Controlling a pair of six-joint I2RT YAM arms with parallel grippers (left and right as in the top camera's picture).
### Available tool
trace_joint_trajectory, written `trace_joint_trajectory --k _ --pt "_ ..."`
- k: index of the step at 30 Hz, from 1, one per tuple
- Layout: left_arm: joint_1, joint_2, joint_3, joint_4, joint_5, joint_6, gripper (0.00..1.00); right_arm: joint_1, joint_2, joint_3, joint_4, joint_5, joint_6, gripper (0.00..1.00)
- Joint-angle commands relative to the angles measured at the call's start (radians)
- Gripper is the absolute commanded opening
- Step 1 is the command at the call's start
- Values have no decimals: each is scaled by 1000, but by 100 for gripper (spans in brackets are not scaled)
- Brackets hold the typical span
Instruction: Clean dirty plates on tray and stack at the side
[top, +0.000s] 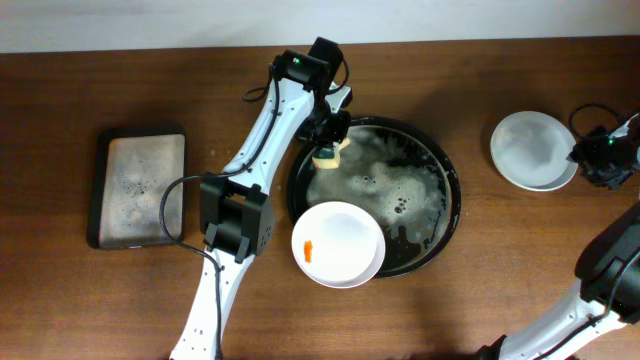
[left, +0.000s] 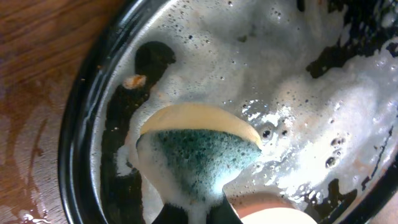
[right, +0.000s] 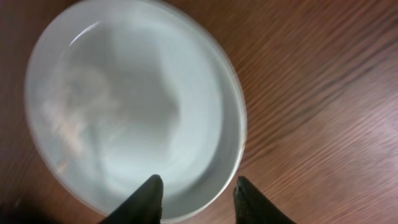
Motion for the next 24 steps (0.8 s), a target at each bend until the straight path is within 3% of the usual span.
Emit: trace_joint_trajectory --k 1,2,7,10,12,17,21,24 --pt "-2 6 27 -23 34 35 1 21 -176 15 -46 -210 -56 42" --pt "-2 -38 32 -26 33 35 1 59 -300 15 -122 -230 -80 44" --pt "1 -265 32 -97 21 35 0 204 -536 15 -222 -202 -126 52" --pt "53 -420 32 -196 -188 35 1 283 -598 15 -243 -194 -126 56" --pt "134 -508 29 -226 -291 35 0 322 -599 15 -278 -191 -126 56" --pt "435 -618 -78 -226 -301 36 1 470 -579 7 -397 -186 -211 56" --pt "698 -743 -397 -166 -286 38 1 658 -568 -139 -388 -123 -219 56" --pt "786 -856 -789 114 -275 95 1 717 -568 -289 -276 -123 -177 56"
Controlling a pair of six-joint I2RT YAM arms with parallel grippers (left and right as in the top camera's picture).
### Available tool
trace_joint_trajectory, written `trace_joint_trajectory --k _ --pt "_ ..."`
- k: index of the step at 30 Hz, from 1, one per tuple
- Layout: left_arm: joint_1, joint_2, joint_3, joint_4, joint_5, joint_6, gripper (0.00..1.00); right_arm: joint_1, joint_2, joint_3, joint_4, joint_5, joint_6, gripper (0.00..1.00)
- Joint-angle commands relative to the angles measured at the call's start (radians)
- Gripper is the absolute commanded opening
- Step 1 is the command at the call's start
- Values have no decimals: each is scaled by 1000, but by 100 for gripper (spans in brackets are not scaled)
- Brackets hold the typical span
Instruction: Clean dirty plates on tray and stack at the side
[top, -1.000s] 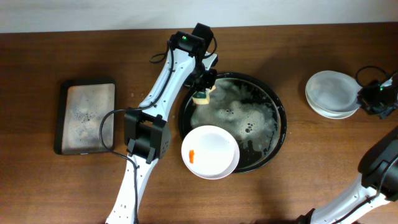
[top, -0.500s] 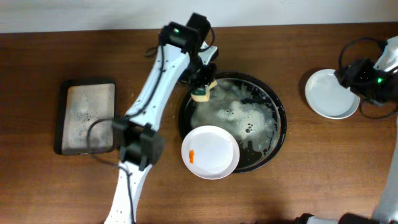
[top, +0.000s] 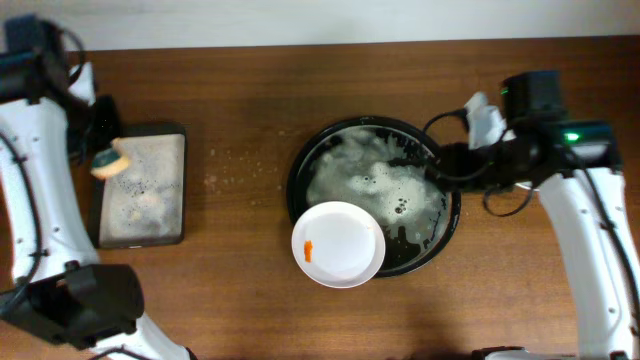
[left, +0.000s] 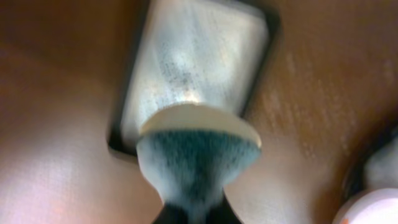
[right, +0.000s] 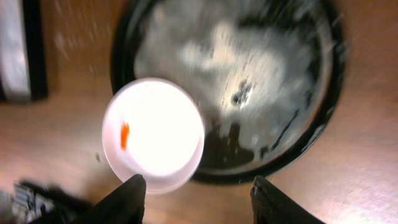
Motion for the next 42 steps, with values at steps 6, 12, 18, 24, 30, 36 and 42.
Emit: trace_joint_trajectory --k 6,12,18,24,30,36,42 --pt "40 -119 -810 749 2 103 0 32 4 -133 68 27 28 56" --pt "40 -116 -1102 1210 34 164 0 32 4 -133 73 27 42 56" --pt "50 -21 -1203 1267 102 62 0 32 4 -133 74 27 47 55" --pt "200 -19 -1138 1281 543 -121 0 32 4 -133 73 27 47 55" --pt "219 -42 -1058 1309 686 119 0 32 4 -133 74 27 55 55" --pt "218 -22 -1086 1239 228 129 0 32 4 -133 75 27 54 55" --pt "208 18 -1088 1219 218 129 0 32 4 -133 74 27 54 55"
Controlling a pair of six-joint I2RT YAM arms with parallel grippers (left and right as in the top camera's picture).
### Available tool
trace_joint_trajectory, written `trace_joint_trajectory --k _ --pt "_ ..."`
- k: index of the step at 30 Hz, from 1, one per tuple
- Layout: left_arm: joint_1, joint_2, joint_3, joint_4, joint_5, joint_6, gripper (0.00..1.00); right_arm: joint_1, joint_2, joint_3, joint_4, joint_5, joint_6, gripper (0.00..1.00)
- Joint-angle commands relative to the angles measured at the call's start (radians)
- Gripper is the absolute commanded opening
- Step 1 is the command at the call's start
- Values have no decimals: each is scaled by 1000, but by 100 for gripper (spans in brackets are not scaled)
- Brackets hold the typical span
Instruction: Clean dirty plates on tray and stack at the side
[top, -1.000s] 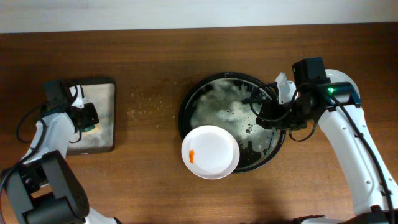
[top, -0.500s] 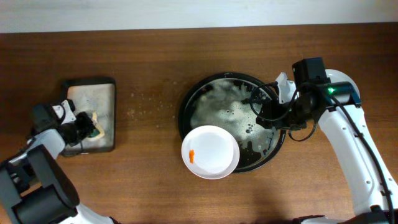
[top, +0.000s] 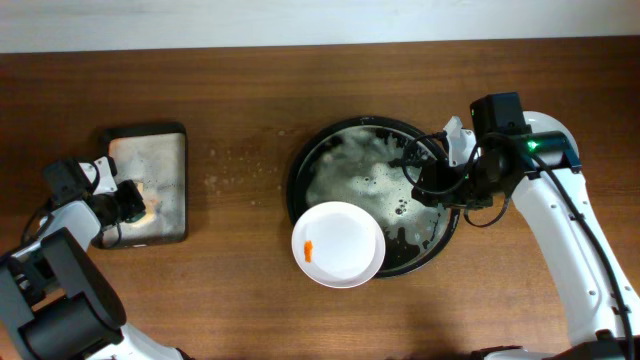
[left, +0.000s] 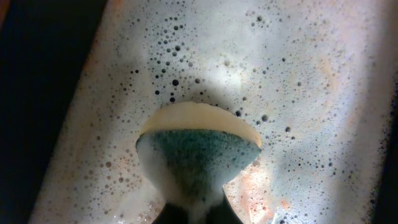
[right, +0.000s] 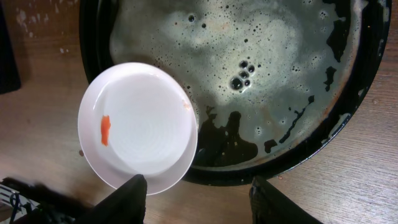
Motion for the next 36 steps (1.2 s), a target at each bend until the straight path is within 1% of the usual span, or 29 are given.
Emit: trace_joint_trajectory --k 1,2,4,7,11,13,15,16,17,18,20,21,22,23,25,26,29,30,31,35,36 --pt "-16 22 -4 -39 -47 24 0 5 -9 1 -2 12 7 56" --pt "-29 6 21 -82 -40 28 0 5 -9 0 -9 12 7 55" --pt "-58 -31 64 -143 -2 91 0 18 -8 -10 -16 12 5 55" --pt "-126 -108 121 -210 0 133 0 85 14 -60 -6 12 -5 56" --pt "-152 -190 126 -216 -22 136 0 187 92 -163 80 13 -13 55" --pt "-152 -217 126 -216 -22 136 1 228 164 -205 131 8 -12 54" --pt "-154 -224 126 -229 -10 136 1 263 239 -213 157 5 1 50" --pt "-156 -224 126 -238 -11 136 0 275 274 -213 167 5 20 45" --pt "-157 -224 126 -244 -10 136 0 283 307 -213 175 10 42 44" --pt "-157 -224 126 -252 -10 136 1 284 348 -213 183 20 69 43" --pt "-157 -224 126 -256 -10 136 1 283 385 -213 201 20 72 38" --pt "-157 -224 126 -256 5 136 0 283 388 -213 201 16 80 28" --pt "-157 -224 126 -256 38 136 1 281 377 -210 196 25 79 22" --pt "-157 -224 126 -252 67 136 1 275 365 -203 190 28 79 18" --pt "-157 -224 129 -249 96 136 0 263 344 -185 180 37 79 12" --pt "-159 -224 134 -249 119 136 0 251 327 -161 162 64 79 4" --pt "-194 -232 145 -253 148 138 0 221 296 -87 118 217 80 4" --pt "-211 -239 145 -253 148 152 0 212 291 -65 116 295 90 4" --pt "-235 -248 146 -253 147 155 0 206 290 -47 119 358 95 4" --pt "-303 -259 146 -256 147 162 0 196 290 -31 168 494 129 4" --pt "-319 -259 146 -259 147 162 0 196 290 -31 167 549 176 4"
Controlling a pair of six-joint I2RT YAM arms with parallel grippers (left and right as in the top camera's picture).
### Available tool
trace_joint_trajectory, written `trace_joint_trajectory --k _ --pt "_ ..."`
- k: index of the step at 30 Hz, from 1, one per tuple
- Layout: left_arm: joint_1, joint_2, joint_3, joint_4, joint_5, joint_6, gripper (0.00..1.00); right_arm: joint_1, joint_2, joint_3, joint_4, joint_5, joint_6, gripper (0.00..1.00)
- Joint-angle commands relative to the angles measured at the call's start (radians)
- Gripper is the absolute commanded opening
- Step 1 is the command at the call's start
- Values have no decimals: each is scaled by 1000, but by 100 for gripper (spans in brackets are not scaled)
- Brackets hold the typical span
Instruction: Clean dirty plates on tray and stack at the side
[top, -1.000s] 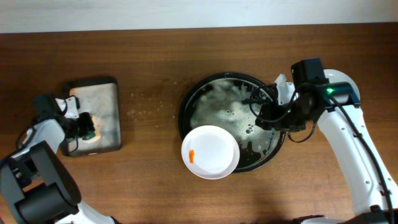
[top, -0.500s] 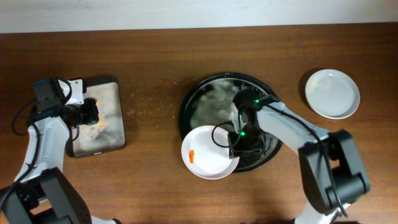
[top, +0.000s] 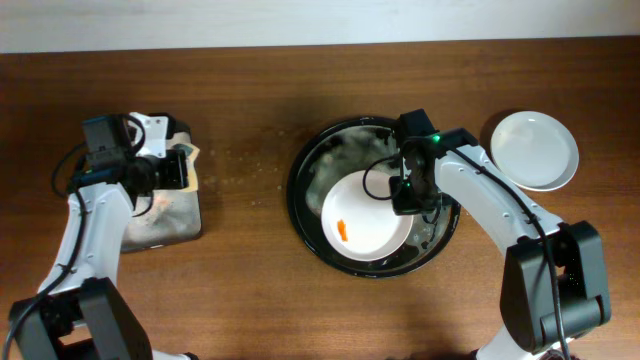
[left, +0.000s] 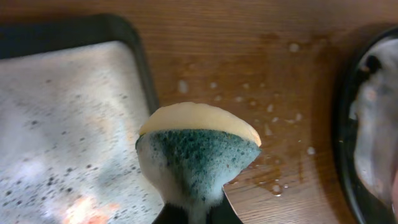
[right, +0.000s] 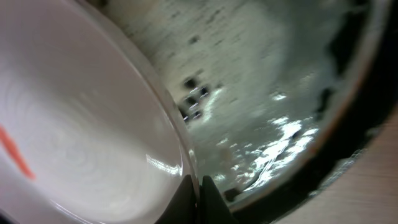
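A white plate (top: 365, 215) with an orange smear lies inside the round black tray (top: 300, 200) of suds. My right gripper (top: 405, 192) is shut on its right rim; in the right wrist view the rim (right: 180, 155) is pinched between the fingers. A clean white plate (top: 535, 150) sits on the table at the far right. My left gripper (top: 180, 165) is shut on a yellow-and-green sponge (left: 198, 146), held at the right edge of the soapy rectangular tray (top: 160, 215).
The foamy rectangular tray (left: 56, 137) lies at the left of the wooden table. Water drops (left: 273, 180) dot the wood between it and the round tray (left: 367, 124).
My right gripper went from open above the tray's right side to shut on the dirty plate's rim; the plate now lies within the tray. The left gripper moved the sponge to the rectangular tray's right edge.
At first my left gripper held the sponge in the round tray and the right stood open at the clean plate on the right. The sponge then went to the rectangular tray and into its suds, while the right arm came over the round tray. Now it grips the dirty plate.
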Motion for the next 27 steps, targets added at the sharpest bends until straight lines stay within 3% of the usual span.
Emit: trace_joint_trajectory --k 1,6,8,13,14,16,18,20,22,23,27 --pt "-41 -26 27 -4 22 23 0 -4 -22 19 7 187 92 4" --pt "-178 -26 27 10 129 17 0 -4 -22 19 -5 179 279 4" --pt "-240 -26 27 21 129 -5 0 -2 -22 19 -34 66 299 4" --pt "-349 -26 27 118 129 -195 0 -2 -22 19 -98 9 449 5" --pt "-370 -26 27 129 129 -219 0 -2 -22 19 -103 -11 484 11" --pt "-421 -26 27 158 121 -247 0 -2 -22 19 -97 -35 486 56" --pt "-460 -26 27 161 107 -254 0 -20 -24 19 -76 -10 420 64" --pt "-491 -26 27 161 106 -255 0 -60 -24 19 19 -64 164 63" --pt "-513 -26 27 164 62 -309 0 -82 -18 19 60 -90 -24 54" --pt "-521 -26 27 164 53 -331 0 -90 -8 19 62 -90 -76 45" --pt "-542 -26 27 164 53 -357 0 -106 73 5 55 -167 -83 39"
